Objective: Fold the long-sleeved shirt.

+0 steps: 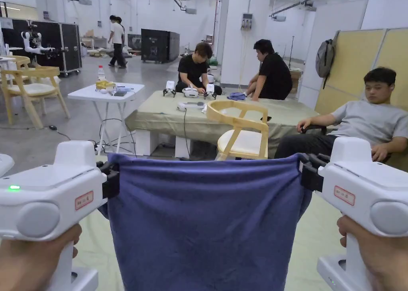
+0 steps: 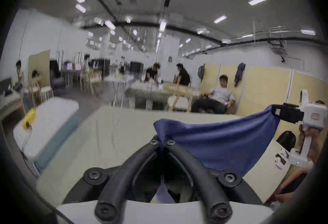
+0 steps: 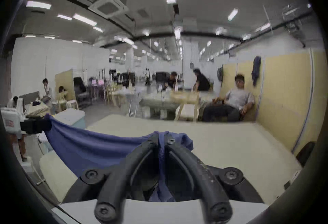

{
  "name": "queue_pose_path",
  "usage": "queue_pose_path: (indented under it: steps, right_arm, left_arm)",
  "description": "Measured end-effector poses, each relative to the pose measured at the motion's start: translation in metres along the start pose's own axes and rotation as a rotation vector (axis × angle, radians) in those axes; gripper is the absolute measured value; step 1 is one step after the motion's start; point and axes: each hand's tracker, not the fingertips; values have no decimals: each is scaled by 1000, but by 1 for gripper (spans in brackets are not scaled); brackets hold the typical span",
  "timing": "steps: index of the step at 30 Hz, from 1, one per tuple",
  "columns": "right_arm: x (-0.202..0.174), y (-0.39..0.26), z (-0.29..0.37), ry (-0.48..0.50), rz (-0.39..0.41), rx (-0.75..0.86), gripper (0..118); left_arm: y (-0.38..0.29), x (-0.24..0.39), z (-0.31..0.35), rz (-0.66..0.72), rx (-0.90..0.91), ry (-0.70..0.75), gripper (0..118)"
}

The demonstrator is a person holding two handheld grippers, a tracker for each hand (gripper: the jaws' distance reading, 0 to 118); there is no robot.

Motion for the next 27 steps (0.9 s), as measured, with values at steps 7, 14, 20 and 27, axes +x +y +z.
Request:
queue_pose_path:
  steps: [7,14,20,27]
  right_arm:
    - [-2,119,39,-68,105,153,8]
    - [1,201,42,-142,141,254,8]
    - [5,268,30,-215,135,332,8]
    - [3,326,-9,-274,163,344,8]
  left_arm:
    - [122,19,22,-121,163,30,0]
    - [207,37,18,-221,244,76,0]
    - [284,46,5,-215,330,106,0]
    - [346,52,-35,-235,369,155,0]
